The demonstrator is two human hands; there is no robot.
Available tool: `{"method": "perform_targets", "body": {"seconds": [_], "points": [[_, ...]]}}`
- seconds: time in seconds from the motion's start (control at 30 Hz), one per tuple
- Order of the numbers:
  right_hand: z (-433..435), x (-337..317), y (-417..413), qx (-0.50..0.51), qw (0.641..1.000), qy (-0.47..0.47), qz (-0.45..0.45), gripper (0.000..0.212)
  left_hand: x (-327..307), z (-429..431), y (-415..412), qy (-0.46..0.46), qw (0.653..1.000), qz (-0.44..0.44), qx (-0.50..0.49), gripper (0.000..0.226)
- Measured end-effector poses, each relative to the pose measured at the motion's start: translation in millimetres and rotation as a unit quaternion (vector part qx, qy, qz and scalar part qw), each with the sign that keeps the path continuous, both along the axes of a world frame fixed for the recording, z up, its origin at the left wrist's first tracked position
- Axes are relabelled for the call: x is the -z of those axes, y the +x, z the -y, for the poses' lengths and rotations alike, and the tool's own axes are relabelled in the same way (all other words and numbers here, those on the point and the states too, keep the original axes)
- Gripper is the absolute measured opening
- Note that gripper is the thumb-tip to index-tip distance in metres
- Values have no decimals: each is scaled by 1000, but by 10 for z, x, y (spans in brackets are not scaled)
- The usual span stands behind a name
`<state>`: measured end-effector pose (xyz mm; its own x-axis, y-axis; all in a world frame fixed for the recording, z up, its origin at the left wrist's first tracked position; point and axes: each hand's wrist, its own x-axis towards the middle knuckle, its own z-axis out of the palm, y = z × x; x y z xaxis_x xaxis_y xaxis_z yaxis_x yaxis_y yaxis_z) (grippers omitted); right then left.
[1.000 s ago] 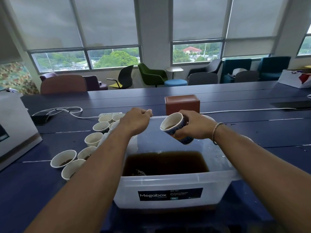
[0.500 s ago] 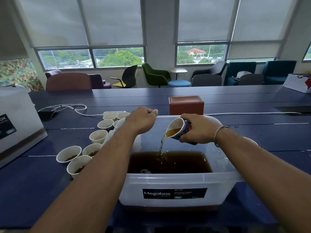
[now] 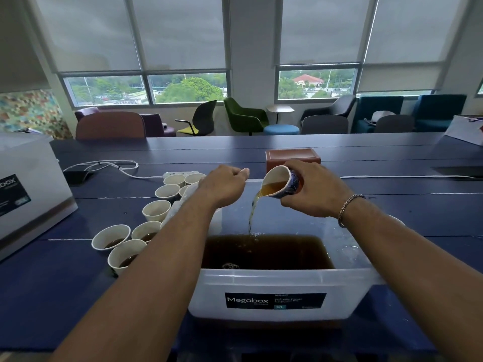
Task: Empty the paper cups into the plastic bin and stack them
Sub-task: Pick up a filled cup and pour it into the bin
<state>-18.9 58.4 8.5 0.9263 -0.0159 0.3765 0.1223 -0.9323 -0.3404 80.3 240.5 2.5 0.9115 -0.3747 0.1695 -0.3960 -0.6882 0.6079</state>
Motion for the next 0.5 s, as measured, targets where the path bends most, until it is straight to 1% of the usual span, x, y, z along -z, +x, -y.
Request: {"method": "perform_targets", "body": {"seconds": [0.1, 0.2, 0.4, 0.5], "points": [[-9, 0, 3, 15, 999, -9, 36, 53, -2, 1, -1, -1, 1000, -1, 2, 38], [-18, -4, 3, 29, 998, -13, 62, 56, 0, -2, -7, -1, 1000, -3, 7, 41], [-21, -1, 5, 50, 996, -29, 75, 68, -12, -8, -16, 2, 1000, -2, 11, 37], [-31, 0, 5, 56, 995, -35, 71, 66, -9, -5, -18, 3, 1000, -2, 10, 38]]}}
